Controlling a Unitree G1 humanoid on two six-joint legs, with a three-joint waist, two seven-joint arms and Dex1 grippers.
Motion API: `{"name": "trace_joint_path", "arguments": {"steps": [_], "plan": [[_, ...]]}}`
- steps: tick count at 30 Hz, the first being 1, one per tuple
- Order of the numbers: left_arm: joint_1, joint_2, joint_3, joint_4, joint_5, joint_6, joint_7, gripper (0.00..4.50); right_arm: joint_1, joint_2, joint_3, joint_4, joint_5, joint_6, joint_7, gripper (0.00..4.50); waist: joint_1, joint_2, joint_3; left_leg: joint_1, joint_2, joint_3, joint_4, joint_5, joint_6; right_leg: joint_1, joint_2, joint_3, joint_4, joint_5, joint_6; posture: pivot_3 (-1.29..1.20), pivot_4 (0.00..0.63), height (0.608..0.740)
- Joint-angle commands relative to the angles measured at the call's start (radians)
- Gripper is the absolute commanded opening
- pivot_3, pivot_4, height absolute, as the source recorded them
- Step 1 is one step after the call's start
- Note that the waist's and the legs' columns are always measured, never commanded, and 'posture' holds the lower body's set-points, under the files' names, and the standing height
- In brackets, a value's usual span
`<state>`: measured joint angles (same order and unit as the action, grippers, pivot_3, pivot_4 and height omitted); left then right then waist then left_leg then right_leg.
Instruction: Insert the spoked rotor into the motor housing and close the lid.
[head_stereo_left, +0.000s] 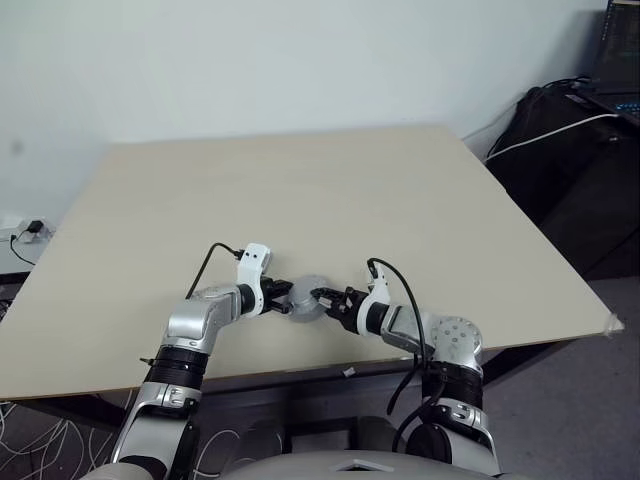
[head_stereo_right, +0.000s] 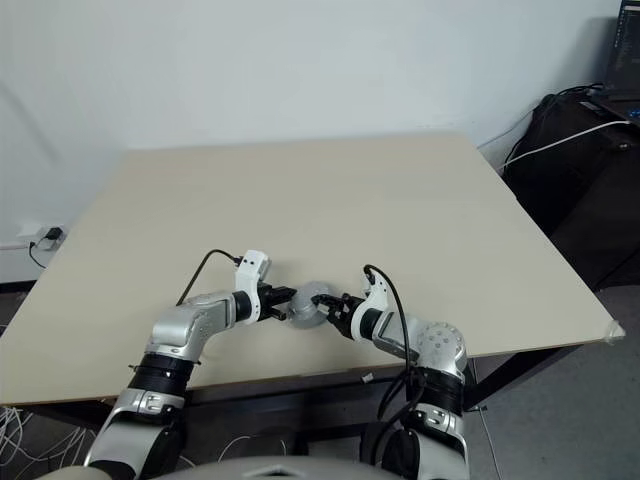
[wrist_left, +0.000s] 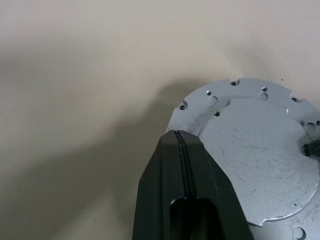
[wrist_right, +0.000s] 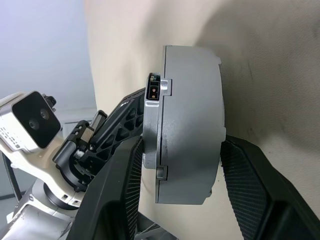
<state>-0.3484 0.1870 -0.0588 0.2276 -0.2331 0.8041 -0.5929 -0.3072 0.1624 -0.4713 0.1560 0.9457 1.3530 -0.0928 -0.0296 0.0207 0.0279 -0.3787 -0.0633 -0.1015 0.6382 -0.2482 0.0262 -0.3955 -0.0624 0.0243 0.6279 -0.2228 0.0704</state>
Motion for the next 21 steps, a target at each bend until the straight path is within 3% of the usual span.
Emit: {"name": "trace_joint_path", "arguments": {"steps": [1, 8, 21], "plan": [[0.004, -0.036, -0.061, -0.011, -0.023, 0.014, -0.034, 0.00, 0.021, 0.174, 0.049, -0.042, 0.082, 0.000, 0.020, 2.10, 0.000, 0.000, 0.000, 0.000, 0.000, 0.000, 0.000, 0.000, 0.000, 0.000, 0.000, 0.000, 0.000, 0.000, 0.000, 0.00, 0.000, 0.740], [0.014, -0.050, -0.039, -0.041, -0.041, 0.011, -0.023, 0.00, 0.023, 0.171, 0.051, -0.042, 0.092, -0.001, 0.006, 2.10, 0.001, 0.000, 0.000, 0.000, 0.000, 0.000, 0.000, 0.000, 0.000, 0.000, 0.000, 0.000, 0.000, 0.000, 0.000, 0.00, 0.000, 0.740], [0.140, -0.129, 0.135, -0.411, -0.206, 0.068, 0.060, 0.00, 0.046, 0.145, 0.042, -0.049, 0.133, -0.030, -0.018, 2.10, -0.002, 0.000, 0.000, -0.001, 0.001, 0.001, -0.001, 0.000, 0.000, 0.000, 0.000, 0.001, 0.000, 0.000, 0.000, 0.00, 0.000, 0.740]]}}
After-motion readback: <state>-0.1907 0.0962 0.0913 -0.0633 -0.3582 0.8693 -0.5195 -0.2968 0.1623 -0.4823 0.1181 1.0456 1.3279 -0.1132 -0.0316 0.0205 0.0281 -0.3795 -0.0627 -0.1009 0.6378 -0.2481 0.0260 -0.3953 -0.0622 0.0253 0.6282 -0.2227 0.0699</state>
